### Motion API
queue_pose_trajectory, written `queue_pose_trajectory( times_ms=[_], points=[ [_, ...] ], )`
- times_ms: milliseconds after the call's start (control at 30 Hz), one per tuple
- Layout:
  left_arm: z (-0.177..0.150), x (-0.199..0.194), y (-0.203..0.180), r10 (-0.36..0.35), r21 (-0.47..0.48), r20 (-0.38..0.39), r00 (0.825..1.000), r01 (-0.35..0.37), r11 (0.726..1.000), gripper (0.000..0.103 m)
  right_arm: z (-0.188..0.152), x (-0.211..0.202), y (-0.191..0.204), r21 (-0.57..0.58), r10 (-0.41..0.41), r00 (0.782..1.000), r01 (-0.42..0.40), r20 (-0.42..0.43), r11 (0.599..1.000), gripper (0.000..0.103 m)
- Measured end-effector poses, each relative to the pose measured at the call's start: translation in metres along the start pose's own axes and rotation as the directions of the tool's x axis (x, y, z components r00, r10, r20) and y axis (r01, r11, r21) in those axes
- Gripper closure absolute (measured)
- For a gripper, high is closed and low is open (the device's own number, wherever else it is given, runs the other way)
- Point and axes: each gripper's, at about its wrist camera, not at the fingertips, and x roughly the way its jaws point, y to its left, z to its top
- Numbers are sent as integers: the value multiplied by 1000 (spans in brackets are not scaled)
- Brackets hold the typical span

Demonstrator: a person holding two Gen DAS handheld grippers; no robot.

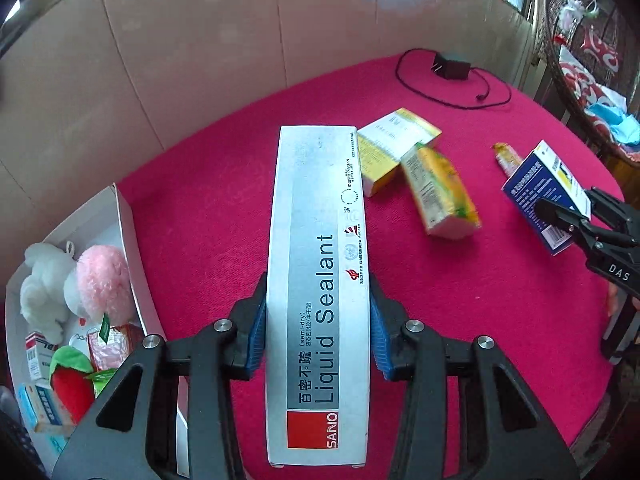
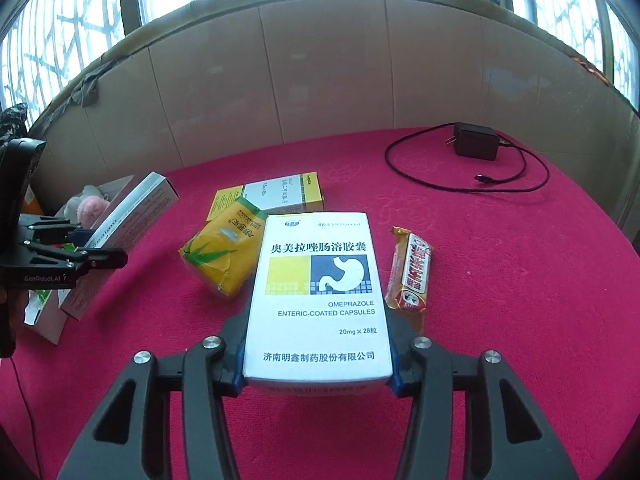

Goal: Organize objects
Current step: 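Grasp the white Liquid Sealant box with the left gripper while the right gripper grasps the white-blue capsule box, then carry the Liquid Sealant box and capsule box toward the white tray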

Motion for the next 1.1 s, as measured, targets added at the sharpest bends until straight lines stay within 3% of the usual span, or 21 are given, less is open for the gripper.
queue_pose_trajectory(
  times_ms=[200, 367, 567, 800, 1100],
  points=[
    [-13, -45, -39, -85, -28, 157, 984, 91, 995, 60, -1, -38, -8, 78, 10, 996, -17, 88, 997, 53],
    [-25, -67, -54, -121, -26, 215, 969, 129, 991, 60, 3, -56, -2, 78, 23, 992, -33, 126, 996, 53],
    [-35, -81, -56, -74, -46, 289, 954, 91, 995, 60, 4, -74, 8, 84, 23, 986, -37, 168, 996, 53],
    [-46, -87, -41, -50, -130, 312, 949, 95, 987, 60, 3, -80, 19, 73, 16, 985, -29, 170, 997, 53],
    [-57, -107, -28, -29, -158, 367, 930, 93, 983, 60, 7, -82, 46, 23, 44, 985, -49, 165, 999, 53]
  ],
)
